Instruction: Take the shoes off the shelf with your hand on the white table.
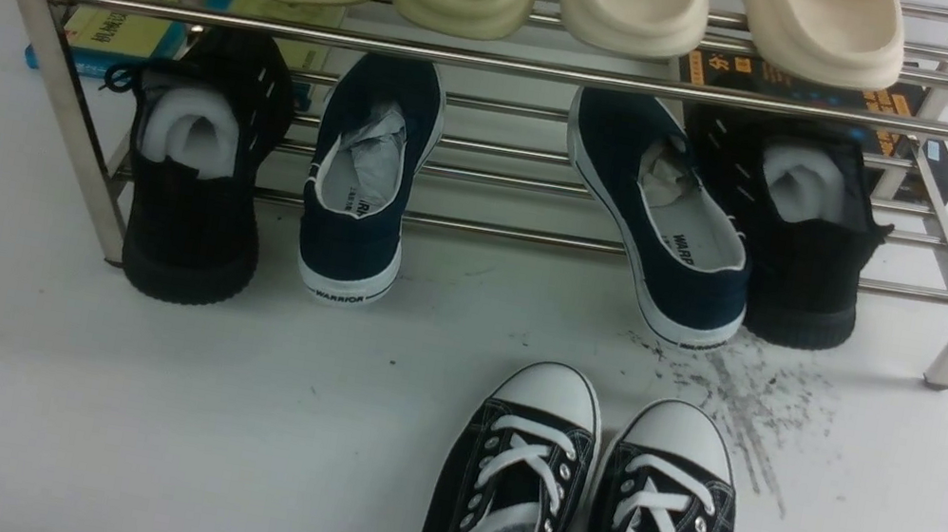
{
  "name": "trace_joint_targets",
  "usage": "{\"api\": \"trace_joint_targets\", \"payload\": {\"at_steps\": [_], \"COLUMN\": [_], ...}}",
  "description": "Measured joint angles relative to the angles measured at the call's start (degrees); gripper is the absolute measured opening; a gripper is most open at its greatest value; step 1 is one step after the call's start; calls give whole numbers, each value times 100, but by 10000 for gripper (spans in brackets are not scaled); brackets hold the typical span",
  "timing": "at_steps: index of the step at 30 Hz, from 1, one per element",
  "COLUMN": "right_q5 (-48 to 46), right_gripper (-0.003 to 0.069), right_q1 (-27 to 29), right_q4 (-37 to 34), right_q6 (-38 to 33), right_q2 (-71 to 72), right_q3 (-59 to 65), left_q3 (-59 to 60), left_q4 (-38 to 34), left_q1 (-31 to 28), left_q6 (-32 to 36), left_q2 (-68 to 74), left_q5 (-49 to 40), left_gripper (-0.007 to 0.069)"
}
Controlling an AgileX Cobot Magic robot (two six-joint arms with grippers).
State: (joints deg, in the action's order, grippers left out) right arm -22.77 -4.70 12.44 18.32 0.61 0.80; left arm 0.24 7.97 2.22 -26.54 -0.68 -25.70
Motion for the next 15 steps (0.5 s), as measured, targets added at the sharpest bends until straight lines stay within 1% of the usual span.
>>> {"api": "trace_joint_targets", "payload": {"at_steps": [15], "right_q5": [0], "right_gripper": [237], "right_q1": [0], "right_q4": [0], "right_q6": [0], "right_q2": [0], "right_q3": [0], "left_q3": [5], "left_q4": [0], "left_q1": [0], "left_q6": [0], "left_q2": [0], "left_q5": [7], "left_gripper": [127]}}
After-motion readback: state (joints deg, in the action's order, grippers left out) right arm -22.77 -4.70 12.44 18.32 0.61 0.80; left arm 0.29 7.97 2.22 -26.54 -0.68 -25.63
